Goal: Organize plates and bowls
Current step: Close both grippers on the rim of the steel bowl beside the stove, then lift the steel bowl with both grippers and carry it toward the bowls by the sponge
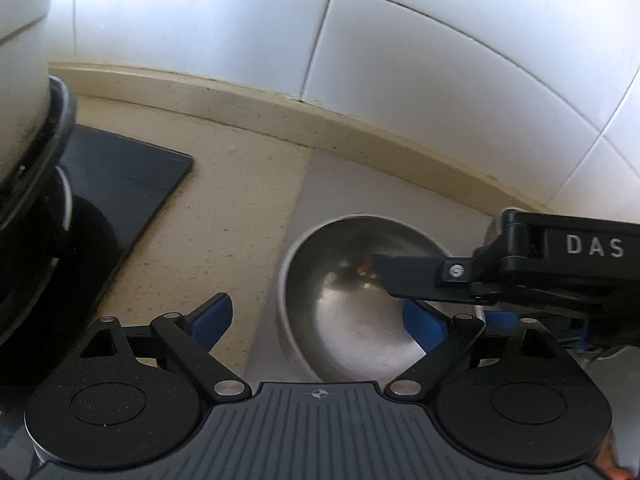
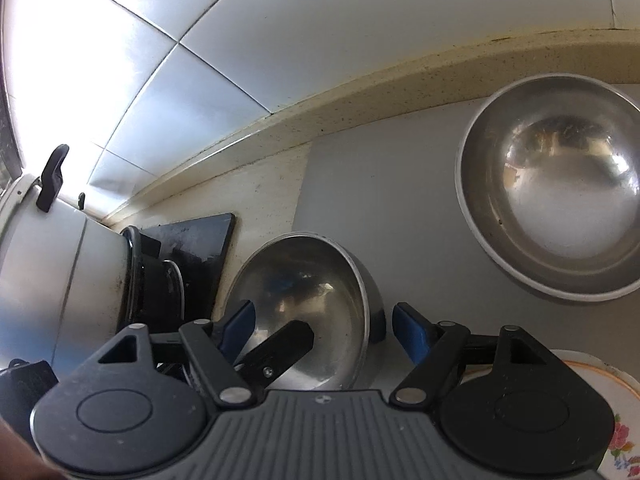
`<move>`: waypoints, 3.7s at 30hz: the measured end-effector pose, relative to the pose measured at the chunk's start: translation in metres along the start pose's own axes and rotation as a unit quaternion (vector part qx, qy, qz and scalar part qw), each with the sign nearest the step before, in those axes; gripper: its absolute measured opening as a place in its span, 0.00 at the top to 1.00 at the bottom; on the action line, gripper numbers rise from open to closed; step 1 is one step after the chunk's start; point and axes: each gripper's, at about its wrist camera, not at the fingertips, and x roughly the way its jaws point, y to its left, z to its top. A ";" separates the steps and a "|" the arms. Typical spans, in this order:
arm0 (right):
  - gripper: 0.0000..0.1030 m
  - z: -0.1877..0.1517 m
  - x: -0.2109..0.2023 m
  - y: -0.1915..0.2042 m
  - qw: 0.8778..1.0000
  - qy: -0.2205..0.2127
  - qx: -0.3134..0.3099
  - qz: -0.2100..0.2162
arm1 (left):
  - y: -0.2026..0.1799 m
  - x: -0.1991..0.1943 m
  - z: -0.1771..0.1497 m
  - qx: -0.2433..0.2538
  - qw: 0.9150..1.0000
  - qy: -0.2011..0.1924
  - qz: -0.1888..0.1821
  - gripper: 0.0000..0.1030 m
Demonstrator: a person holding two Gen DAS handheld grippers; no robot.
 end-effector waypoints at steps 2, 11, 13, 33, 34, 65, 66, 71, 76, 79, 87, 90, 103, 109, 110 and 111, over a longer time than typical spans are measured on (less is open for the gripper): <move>0.50 -0.001 0.000 0.000 1.000 -0.003 -0.004 -0.006 | 0.005 0.002 0.000 -0.014 1.000 0.010 0.003 0.29; 0.87 -0.002 0.003 0.002 0.998 0.004 -0.035 -0.044 | 0.017 0.007 0.003 -0.037 0.999 0.031 -0.007 0.69; 0.89 -0.004 0.005 0.002 0.998 0.008 -0.037 -0.040 | 0.016 0.007 0.004 -0.043 0.998 0.037 -0.028 0.68; 0.89 0.000 -0.043 0.019 0.998 -0.042 -0.040 -0.009 | -0.009 -0.039 0.028 -0.017 0.998 -0.016 -0.050 0.58; 0.89 0.001 -0.048 0.018 0.998 -0.045 -0.038 -0.007 | -0.013 -0.042 0.030 -0.013 0.998 -0.019 -0.053 0.58; 0.89 0.025 -0.185 -0.033 0.982 -0.174 0.041 -0.053 | -0.148 -0.049 0.074 0.117 0.982 -0.046 -0.139 0.59; 0.89 0.026 -0.184 -0.035 0.982 -0.174 0.043 -0.054 | -0.148 -0.047 0.075 0.118 0.982 -0.045 -0.139 0.59; 0.89 0.030 -0.176 -0.040 0.983 -0.171 0.049 -0.055 | -0.152 -0.038 0.079 0.121 0.983 -0.041 -0.134 0.59; 0.89 0.034 -0.167 -0.047 0.983 -0.165 0.053 -0.055 | -0.151 -0.031 0.078 0.122 0.983 -0.038 -0.129 0.60; 0.89 0.036 -0.163 -0.049 0.984 -0.162 0.055 -0.055 | -0.154 -0.031 0.077 0.124 0.984 -0.037 -0.126 0.60; 0.89 0.038 -0.154 -0.057 0.984 -0.155 0.061 -0.061 | -0.158 -0.025 0.076 0.124 0.984 -0.025 -0.122 0.60; 0.89 0.038 -0.151 -0.060 0.984 -0.151 0.064 -0.065 | -0.160 -0.022 0.076 0.125 0.985 -0.020 -0.121 0.60; 0.89 0.039 -0.138 -0.073 0.984 -0.137 0.079 -0.078 | -0.165 -0.004 0.071 0.131 0.985 -0.001 -0.114 0.60; 0.89 0.040 -0.132 -0.078 0.985 -0.128 0.082 -0.084 | -0.168 0.002 0.069 0.135 0.985 0.006 -0.108 0.60; 0.89 0.041 -0.131 -0.078 0.985 -0.127 0.083 -0.085 | -0.169 0.003 0.070 0.135 0.985 0.007 -0.107 0.60; 0.89 0.041 -0.130 -0.078 0.985 -0.125 0.084 -0.085 | -0.168 0.006 0.069 0.136 0.985 0.008 -0.106 0.60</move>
